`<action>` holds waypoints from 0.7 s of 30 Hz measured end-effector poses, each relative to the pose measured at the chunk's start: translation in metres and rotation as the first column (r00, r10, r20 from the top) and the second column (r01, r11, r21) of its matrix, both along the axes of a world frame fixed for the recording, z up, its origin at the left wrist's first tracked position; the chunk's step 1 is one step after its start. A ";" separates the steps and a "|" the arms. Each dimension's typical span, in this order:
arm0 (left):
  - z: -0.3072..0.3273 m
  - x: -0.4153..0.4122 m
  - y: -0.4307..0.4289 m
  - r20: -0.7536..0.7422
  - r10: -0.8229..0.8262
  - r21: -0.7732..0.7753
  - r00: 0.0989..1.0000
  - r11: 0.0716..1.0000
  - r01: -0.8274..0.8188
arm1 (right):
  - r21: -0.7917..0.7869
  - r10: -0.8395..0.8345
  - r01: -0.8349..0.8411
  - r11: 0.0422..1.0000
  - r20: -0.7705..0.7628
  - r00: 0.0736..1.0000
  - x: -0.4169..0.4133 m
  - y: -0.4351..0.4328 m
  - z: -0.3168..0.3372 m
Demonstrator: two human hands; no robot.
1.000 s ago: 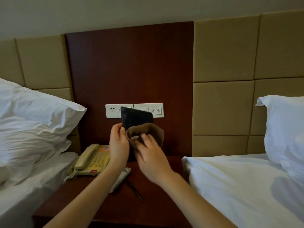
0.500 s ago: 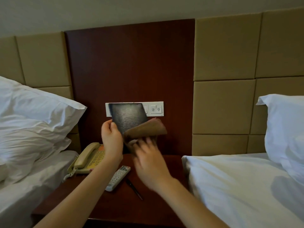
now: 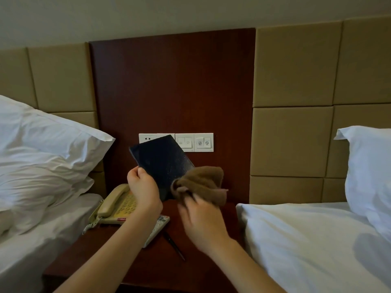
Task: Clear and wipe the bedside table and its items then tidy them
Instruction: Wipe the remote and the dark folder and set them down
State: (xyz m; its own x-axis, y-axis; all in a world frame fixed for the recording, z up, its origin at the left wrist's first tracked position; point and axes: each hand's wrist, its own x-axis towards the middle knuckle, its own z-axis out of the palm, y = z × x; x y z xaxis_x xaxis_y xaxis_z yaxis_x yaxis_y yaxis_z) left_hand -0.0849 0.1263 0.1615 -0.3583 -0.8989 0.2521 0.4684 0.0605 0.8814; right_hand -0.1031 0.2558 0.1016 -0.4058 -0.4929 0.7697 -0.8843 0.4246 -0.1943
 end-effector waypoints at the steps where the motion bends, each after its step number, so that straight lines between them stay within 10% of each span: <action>1: -0.002 -0.001 -0.001 0.023 -0.003 0.015 1.000 1.000 0.002 | 0.033 0.049 -0.049 0.998 -0.008 0.999 0.012 -0.002 -0.002; 12: -0.015 0.012 0.023 0.002 -0.108 0.034 0.994 0.994 0.107 | -0.207 0.054 0.002 0.978 0.265 0.963 -0.010 0.003 0.013; 16: -0.015 0.021 0.026 0.051 -0.125 -0.131 0.991 0.983 0.130 | -0.290 0.195 0.007 0.957 0.659 0.726 -0.024 0.010 0.033; 21: -0.021 0.034 0.019 0.149 -0.226 -0.241 0.963 0.936 0.257 | -0.381 0.281 0.002 0.925 0.685 0.672 -0.032 0.009 0.046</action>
State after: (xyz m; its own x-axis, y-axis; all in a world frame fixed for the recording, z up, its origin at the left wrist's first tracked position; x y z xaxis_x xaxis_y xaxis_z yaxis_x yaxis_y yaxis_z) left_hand -0.0510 0.1448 0.1404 -0.5977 -0.6918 0.4052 0.3914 0.1894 0.9005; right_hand -0.1352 0.2648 0.1473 -0.8435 -0.3722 0.3872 -0.4493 0.0942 -0.8884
